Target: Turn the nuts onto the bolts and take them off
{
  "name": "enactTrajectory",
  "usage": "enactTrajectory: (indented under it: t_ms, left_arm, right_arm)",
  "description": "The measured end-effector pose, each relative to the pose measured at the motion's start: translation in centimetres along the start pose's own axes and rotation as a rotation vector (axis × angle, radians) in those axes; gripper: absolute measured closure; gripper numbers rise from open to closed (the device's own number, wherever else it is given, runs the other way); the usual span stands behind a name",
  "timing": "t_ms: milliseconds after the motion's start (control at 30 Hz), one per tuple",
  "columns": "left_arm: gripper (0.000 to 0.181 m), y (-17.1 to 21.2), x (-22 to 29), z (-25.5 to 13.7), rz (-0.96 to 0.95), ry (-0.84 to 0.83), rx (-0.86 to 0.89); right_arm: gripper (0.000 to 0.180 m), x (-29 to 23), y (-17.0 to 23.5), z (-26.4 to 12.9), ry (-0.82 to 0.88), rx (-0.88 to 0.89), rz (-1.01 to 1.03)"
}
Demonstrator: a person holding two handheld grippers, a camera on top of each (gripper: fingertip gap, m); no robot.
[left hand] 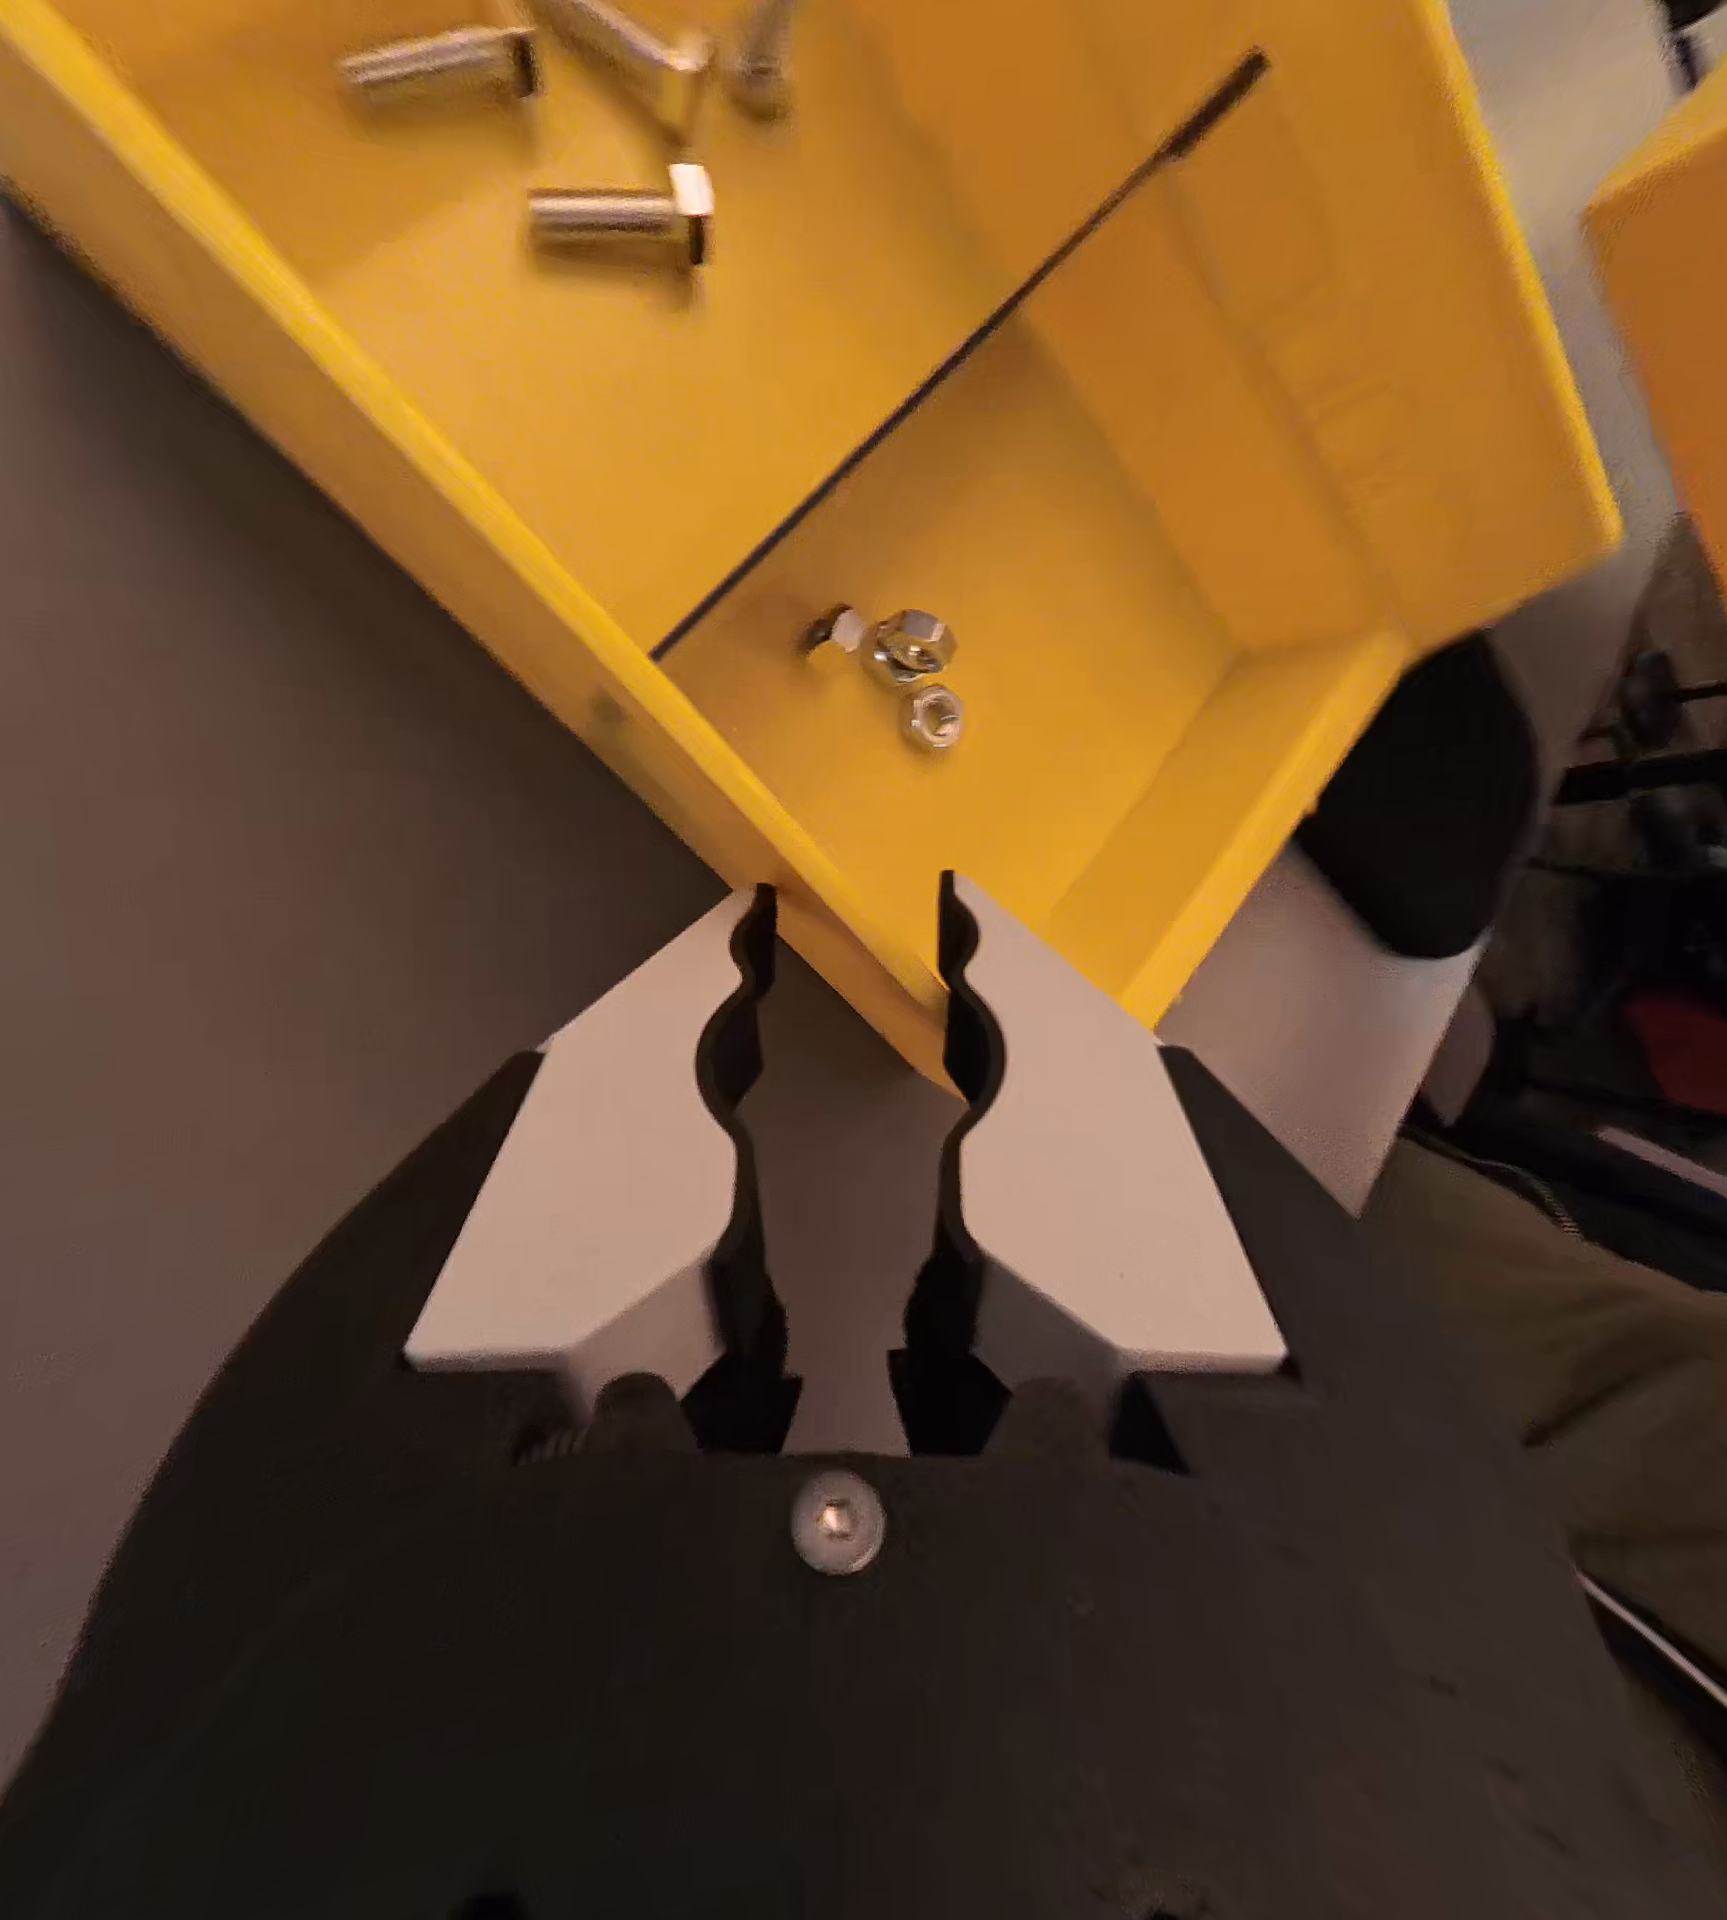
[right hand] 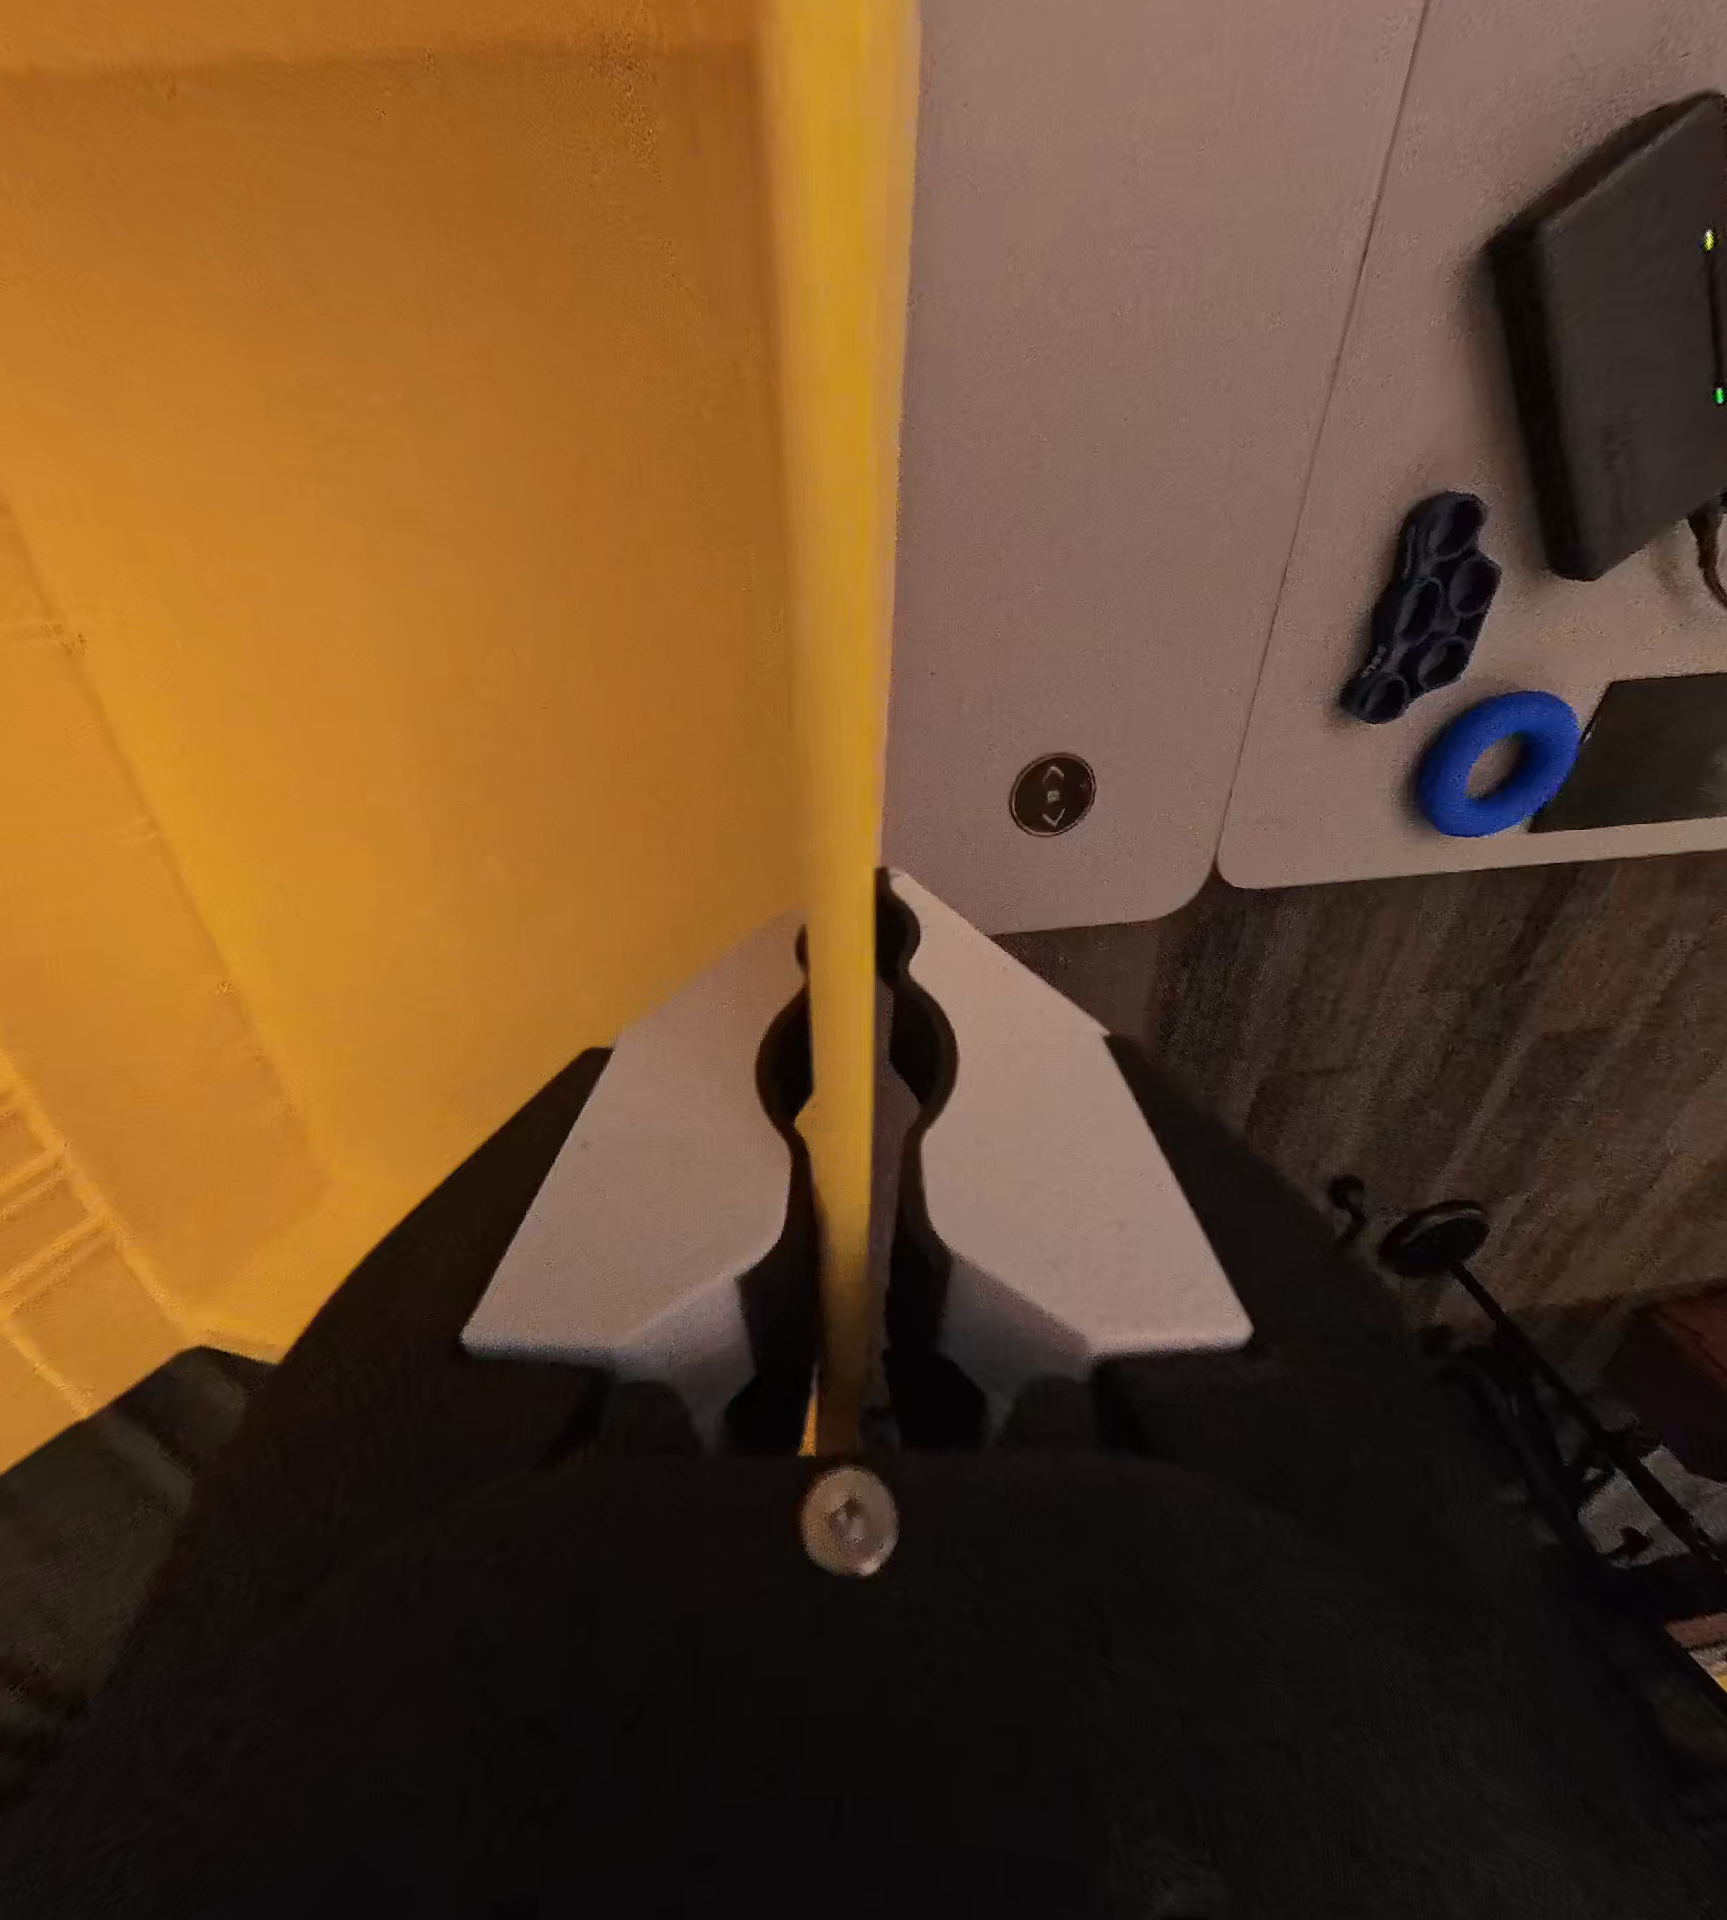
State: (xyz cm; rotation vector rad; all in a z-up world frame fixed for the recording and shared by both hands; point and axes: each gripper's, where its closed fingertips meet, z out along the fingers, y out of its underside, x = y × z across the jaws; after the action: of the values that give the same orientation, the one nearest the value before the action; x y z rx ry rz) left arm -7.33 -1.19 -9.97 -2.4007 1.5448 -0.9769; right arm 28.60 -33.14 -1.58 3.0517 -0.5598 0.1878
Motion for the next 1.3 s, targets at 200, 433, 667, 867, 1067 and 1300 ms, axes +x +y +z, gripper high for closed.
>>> enactTrajectory:
  t_ms: [200, 433, 667, 867, 1067, 1300]
  left_arm:
    - [0.173, 4.8, -8.1, -8.1, -0.164, -0.199, 0.03]
    - [0.175, 9.9, -15.8, -15.8, -0.338, -0.376, 0.252]
    - [0.176, 13.3, -19.9, -20.2, -0.462, -0.504, 0.423]
    - [0.174, 16.6, -21.7, -23.4, -0.624, -0.468, 0.598]
    - [0.173, 20.1, -23.4, -26.7, -0.707, -0.579, 0.706]
    - [0.173, 20.9, -23.9, -27.3, -0.728, -0.623, 0.715]
  right_arm:
    - [0.174, -3.4, -2.7, 1.0, 0.0, -0.006, -0.084]
    - [0.175, -8.0, -9.4, 3.0, -0.096, 0.037, -0.115]
    - [0.174, -12.4, -16.8, 5.1, -0.237, 0.094, -0.039]
    - [0.175, -14.8, -21.3, 6.0, -0.304, 0.168, 0.035]
    - [0.175, -14.2, -23.4, 7.8, -0.227, 0.159, 0.089]
    - [0.175, -13.5, -23.5, 10.4, -0.214, 0.051, 0.09]
